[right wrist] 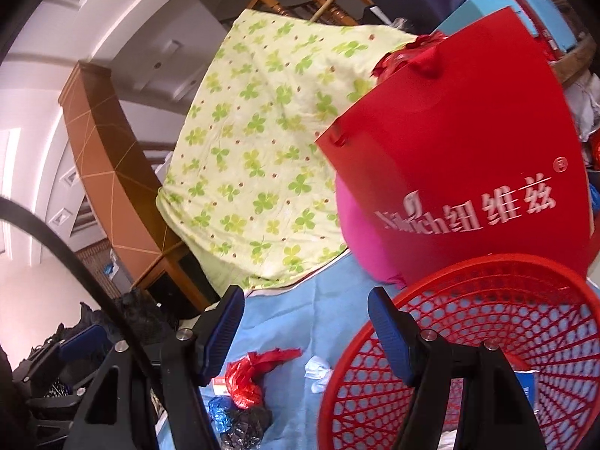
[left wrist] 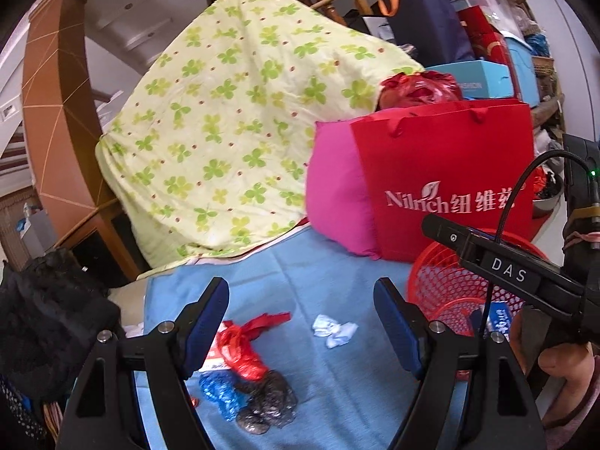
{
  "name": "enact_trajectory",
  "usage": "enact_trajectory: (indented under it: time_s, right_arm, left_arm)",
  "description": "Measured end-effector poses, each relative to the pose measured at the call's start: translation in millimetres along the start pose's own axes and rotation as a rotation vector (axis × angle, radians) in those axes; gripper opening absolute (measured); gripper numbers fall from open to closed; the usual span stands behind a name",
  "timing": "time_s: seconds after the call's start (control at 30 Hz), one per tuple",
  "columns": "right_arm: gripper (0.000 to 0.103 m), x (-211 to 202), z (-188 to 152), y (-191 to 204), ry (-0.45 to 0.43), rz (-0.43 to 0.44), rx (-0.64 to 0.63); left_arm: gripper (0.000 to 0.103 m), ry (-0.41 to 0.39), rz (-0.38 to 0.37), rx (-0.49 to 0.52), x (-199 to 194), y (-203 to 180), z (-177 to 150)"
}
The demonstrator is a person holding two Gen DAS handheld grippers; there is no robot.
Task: Collect trash
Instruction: 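Move both open tools back over the remaining trash on the blanket, then grasp the orange wrapped bundle with left tool while right tool grasps the light blue tissue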
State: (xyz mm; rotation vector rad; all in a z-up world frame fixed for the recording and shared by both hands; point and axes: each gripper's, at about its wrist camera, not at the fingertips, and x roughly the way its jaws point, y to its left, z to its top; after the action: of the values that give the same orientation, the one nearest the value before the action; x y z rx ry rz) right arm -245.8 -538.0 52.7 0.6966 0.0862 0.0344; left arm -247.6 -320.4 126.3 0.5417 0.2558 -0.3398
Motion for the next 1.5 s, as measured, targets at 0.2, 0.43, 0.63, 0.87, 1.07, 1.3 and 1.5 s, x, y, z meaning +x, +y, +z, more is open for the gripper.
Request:
enact_trajectory:
  time_s: [0.2, 0.43, 0.63, 0.87, 1.07, 1.3, 1.5]
  right_arm:
    - [0.072, 13.8, -11.0, 19.3, 0.028, 0.015, -0.041]
    - [0.072, 31.3, -26.4, 44.8, 0.064, 0.037, -0.109]
    - [0.072, 48.2, -43.2, 66.8, 0.103, 0.055, -0.167]
    - [0.072, 69.0, -58.3, 76.8, 0.169, 0.058, -0.191]
    - [0.072, 103.8, -75.0, 80.1, 0.311, 0.065, -0.185]
    - [0.072, 159.5, -93.7, 70.2, 0.463, -0.015, -0.173]
    - [0.072, 208.2, -102.5, 56.9, 0.533, -0.134, -0.22]
  left_arm:
    - [0.08, 0.027, 0.034, -0.029, 3.4, 23.8, -13.9]
    - [0.08, 0.065, 0.066, -0.076, 11.1, 51.2, -30.9]
    - [0.08, 0.092, 0.084, -0.11, 16.5, 69.4, -45.3]
    - [0.08, 0.131, 0.097, -0.152, 29.5, 90.6, -64.1]
    - [0.08, 0.23, 0.114, -0.216, 53.3, 123.9, -102.6]
    - [0.08, 0.428, 0.225, -0.351, 87.8, 195.7, -181.4]
    - [0.08, 0.533, 0.271, -0.484, 112.4, 247.4, -242.4]
